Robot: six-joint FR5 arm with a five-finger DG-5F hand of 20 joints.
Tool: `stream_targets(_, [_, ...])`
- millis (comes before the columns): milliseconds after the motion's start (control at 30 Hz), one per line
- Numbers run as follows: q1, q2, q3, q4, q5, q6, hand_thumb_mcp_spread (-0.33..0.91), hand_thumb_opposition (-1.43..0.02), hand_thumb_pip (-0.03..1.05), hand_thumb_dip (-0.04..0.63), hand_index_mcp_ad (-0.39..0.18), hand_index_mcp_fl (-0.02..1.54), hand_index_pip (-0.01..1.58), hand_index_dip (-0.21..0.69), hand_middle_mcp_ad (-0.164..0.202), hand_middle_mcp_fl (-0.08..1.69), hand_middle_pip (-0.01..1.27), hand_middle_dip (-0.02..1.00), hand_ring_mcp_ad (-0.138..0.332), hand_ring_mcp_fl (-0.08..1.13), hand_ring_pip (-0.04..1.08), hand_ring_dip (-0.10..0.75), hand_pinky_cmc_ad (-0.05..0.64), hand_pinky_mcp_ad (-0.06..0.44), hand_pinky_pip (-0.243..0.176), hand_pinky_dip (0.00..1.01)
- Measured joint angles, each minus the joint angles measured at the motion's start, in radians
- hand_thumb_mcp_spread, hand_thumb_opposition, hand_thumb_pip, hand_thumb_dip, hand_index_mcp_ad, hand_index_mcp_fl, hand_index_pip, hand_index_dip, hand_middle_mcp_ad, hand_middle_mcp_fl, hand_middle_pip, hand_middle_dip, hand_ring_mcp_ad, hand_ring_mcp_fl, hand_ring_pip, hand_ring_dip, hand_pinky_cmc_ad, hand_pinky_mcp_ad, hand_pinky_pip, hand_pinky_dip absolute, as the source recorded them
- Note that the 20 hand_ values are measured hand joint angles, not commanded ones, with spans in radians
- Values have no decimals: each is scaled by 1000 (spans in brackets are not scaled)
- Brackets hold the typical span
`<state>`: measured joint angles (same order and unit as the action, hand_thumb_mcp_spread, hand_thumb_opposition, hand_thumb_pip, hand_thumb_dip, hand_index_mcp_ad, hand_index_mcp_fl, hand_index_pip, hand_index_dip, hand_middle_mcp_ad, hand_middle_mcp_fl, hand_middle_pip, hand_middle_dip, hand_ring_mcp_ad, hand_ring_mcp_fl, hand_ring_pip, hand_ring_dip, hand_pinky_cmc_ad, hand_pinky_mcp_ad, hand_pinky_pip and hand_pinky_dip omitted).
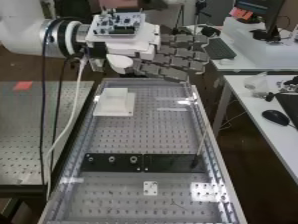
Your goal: Grab the chopstick and place it in the clear container
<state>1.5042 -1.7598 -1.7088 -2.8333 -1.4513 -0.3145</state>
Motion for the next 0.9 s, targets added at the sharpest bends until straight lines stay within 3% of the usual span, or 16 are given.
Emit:
stream_targets(133, [-8,-23,-2,27,21,68,-2,-5,17,3,-52,23,9,19,84,21,17,30,52,17,12,28,30,51,17,16])
stream_targets(233, [-17,-46,1,43,29,150,178,-173,412,101,-63,236,19,94,68,283,56,171,51,16,21,45,51,65,5,35])
stream_targets(267, [-22,-60,3,50,33,194,258,-272,506,150,-87,291,38,138,61,340,77,253,54,21,42,75,89,101,-10,63])
stream_targets(433, [-39,-129,22,79,56,352,354,-553,670,244,-171,374,87,227,58,456,98,422,56,33,70,133,244,215,-44,110])
stream_targets(500, [-44,-155,31,90,64,389,363,-627,689,265,-169,379,127,234,61,473,101,487,58,51,73,164,300,246,-51,138])
stream_targets(600, [-49,-192,44,120,95,439,361,-693,735,291,-173,375,199,260,58,489,103,543,68,51,89,190,328,278,-63,152])
stream_targets(700, [-49,-211,46,160,128,481,360,-728,798,291,-175,375,253,265,59,489,108,557,87,101,82,192,349,281,-72,152])
stream_targets(900, [-44,-267,55,223,216,582,354,-759,784,307,-176,340,374,265,58,492,108,606,89,96,101,218,382,293,-75,152])
